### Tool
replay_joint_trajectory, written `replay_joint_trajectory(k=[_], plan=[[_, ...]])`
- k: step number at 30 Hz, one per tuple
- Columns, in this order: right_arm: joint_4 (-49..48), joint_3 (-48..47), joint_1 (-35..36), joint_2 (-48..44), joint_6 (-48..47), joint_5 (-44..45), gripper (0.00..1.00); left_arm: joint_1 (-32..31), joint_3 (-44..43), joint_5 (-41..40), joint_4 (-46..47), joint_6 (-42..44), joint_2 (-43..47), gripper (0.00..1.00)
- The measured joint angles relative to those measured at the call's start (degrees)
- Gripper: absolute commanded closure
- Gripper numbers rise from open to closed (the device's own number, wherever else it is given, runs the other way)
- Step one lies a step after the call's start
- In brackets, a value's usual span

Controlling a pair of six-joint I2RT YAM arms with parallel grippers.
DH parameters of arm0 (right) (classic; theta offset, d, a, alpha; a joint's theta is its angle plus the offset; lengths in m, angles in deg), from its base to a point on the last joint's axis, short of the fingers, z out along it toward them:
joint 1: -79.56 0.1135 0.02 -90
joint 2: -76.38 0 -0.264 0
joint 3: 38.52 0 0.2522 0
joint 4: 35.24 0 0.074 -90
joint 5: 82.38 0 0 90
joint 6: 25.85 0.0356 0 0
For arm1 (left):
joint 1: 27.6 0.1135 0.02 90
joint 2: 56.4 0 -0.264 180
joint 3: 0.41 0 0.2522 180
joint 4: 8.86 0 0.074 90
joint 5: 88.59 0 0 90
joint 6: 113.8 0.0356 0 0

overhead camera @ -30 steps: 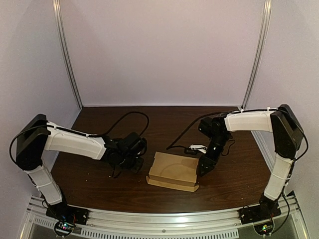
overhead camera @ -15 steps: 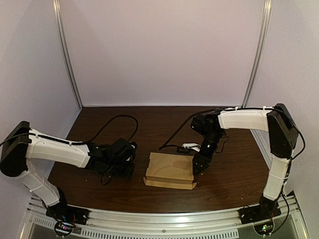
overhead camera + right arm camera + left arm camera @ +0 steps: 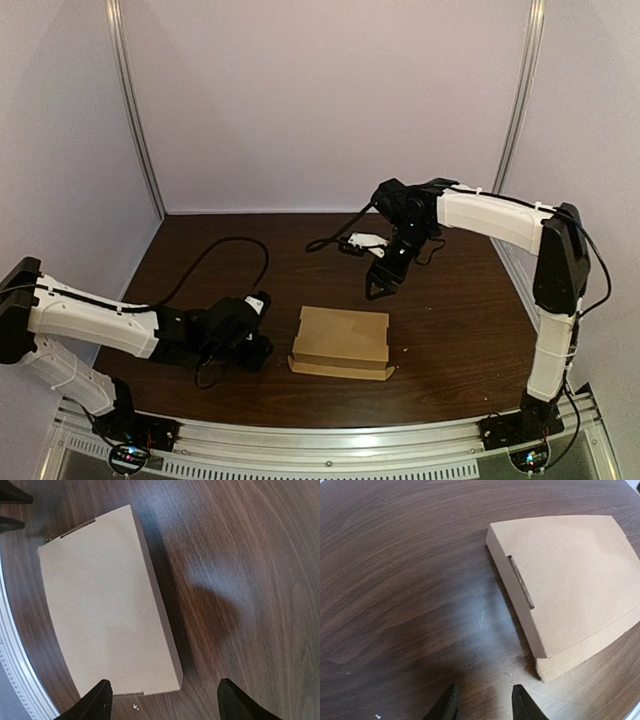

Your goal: Fold the paper box

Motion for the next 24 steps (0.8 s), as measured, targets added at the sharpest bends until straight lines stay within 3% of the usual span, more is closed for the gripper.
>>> replay_joint_trajectory(k=[5, 10, 15, 24], plan=[[-1.18, -2.27, 0.02, 8.87, 0.00, -0.98, 0.25, 0.00, -4.31, 1.44, 2.71, -0.59, -5.33, 0.58], [-1.01, -2.27, 0.02, 11.93, -0.04, -3.17, 0.26, 0.00, -11.76, 2.93, 2.71, -1.60, -12.55, 0.59], [-1.01, -0.46, -0.02, 11.72, 0.07, -6.97, 0.29, 0.00, -17.07, 6.16, 3.30, -2.89, -19.76, 0.64], [-0.98, 13.60, -2.47, 6.19, 2.73, -13.75, 0.30, 0.07, -24.15, 9.46, 4.22, -0.90, -26.23, 0.69]])
